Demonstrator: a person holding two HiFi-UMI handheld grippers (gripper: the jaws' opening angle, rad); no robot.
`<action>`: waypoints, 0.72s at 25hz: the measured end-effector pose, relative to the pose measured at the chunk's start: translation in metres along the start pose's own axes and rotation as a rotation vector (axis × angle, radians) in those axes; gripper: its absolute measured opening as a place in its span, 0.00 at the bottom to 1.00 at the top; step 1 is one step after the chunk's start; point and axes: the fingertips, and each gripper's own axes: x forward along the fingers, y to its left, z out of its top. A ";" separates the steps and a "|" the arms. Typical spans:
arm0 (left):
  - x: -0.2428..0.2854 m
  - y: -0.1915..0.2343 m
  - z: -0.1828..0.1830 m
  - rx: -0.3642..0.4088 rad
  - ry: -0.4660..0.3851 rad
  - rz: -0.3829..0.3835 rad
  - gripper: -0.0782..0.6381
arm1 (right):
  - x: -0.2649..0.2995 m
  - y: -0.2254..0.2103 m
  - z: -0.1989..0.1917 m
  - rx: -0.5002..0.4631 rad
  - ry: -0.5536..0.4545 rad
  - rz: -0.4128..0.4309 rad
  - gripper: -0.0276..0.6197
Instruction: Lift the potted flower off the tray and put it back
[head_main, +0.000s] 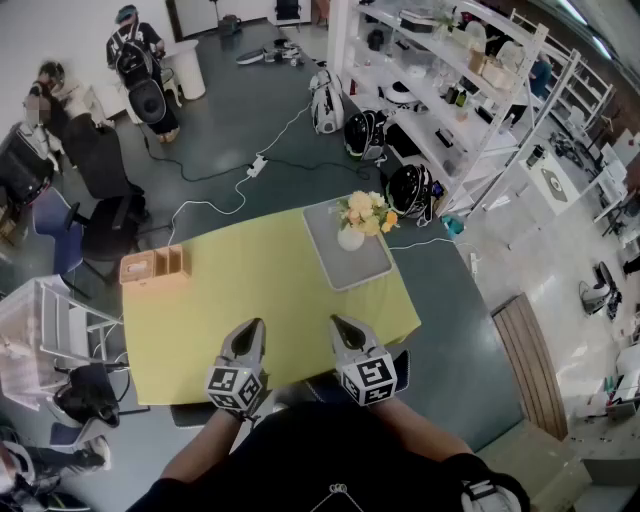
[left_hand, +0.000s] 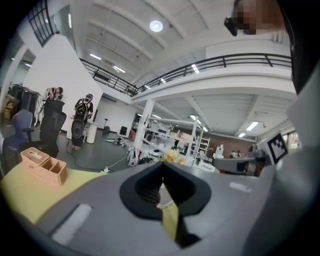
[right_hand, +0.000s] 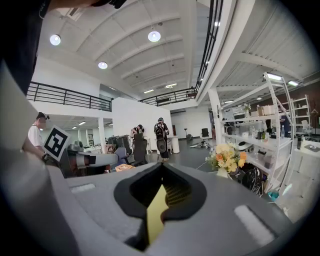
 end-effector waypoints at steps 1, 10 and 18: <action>0.000 0.000 -0.002 0.000 0.000 -0.001 0.12 | 0.000 -0.001 -0.002 0.000 0.001 -0.002 0.05; -0.002 -0.001 -0.007 -0.006 0.006 -0.004 0.12 | -0.002 -0.006 -0.007 0.006 0.011 -0.018 0.05; 0.010 0.006 -0.016 -0.026 0.031 0.011 0.12 | 0.010 -0.025 -0.014 0.017 0.015 -0.019 0.05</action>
